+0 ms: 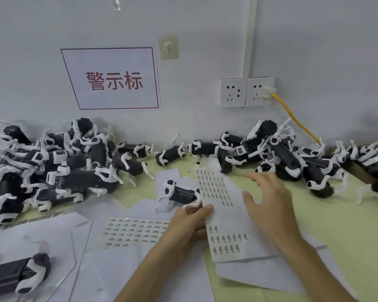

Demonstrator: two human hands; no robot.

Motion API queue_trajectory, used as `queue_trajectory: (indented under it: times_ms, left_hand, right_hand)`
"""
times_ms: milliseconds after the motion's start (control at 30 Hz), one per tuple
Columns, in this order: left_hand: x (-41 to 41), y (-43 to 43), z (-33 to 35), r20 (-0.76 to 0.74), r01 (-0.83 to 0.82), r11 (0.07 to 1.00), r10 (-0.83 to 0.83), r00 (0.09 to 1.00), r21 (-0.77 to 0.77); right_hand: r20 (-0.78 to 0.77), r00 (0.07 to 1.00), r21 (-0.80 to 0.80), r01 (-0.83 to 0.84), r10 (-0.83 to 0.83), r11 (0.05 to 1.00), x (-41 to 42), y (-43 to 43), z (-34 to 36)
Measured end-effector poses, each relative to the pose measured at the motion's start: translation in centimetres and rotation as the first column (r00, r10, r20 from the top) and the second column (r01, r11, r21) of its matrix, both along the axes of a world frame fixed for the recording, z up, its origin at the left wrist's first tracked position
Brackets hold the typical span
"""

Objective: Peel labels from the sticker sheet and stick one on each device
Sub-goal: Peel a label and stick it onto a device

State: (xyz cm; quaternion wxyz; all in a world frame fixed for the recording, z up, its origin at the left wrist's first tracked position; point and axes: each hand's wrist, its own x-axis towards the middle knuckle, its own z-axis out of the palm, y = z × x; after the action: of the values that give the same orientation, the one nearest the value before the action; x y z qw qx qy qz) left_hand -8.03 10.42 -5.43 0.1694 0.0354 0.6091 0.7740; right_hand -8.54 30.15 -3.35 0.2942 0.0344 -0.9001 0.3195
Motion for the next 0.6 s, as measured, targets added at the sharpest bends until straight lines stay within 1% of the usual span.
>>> queue_trajectory:
  times_ms: [33,67,133,200,300,367,433,533,600]
  left_hand:
    - [0.0,0.0,0.0,-0.016,0.000,1.000,0.000,1.000,-0.002]
    - [0.1,-0.1,0.0,-0.028,0.000,1.000,0.000,1.000,0.004]
    - [0.1,-0.1,0.0,-0.061,0.008,1.000,-0.007,0.998,0.023]
    - [0.1,-0.3,0.1,-0.087,0.015,0.999,-0.011,0.996,0.047]
    - [-0.1,-0.5,0.1,-0.040,-0.053,0.991,0.058,0.998,0.123]
    - [-0.2,-0.5,0.1,-0.019,-0.100,0.980,0.105,0.994,0.174]
    - [-0.2,-0.5,0.1,-0.010,-0.151,0.967,0.156,0.988,0.203]
    - [-0.4,-0.6,0.2,0.041,-0.214,0.921,0.213,0.976,0.326]
    - [-0.5,-0.7,0.1,0.086,-0.259,0.888,0.245,0.966,0.381]
  right_hand:
    - [-0.003,0.996,0.005,-0.092,0.092,0.996,0.2,-0.4,0.1]
    - [0.031,0.978,-0.010,-0.204,0.204,0.979,0.5,-0.8,0.3]
    - [0.132,0.909,-0.040,-0.394,0.396,0.918,1.0,-1.9,0.3]
    - [0.192,0.862,-0.029,-0.474,0.470,0.880,1.2,-2.5,0.1]
    - [0.239,0.848,-0.006,-0.486,0.473,0.874,1.2,-2.4,-0.1]
    - [0.237,0.860,-0.013,-0.462,0.452,0.887,1.2,-2.5,-0.3]
    - [0.187,0.887,-0.009,-0.428,0.422,0.904,1.2,-2.9,-0.6]
    - [0.106,0.927,-0.009,-0.361,0.360,0.932,1.3,-3.9,-1.3]
    - [0.071,0.934,-0.041,-0.348,0.350,0.937,1.3,-4.4,-1.7]
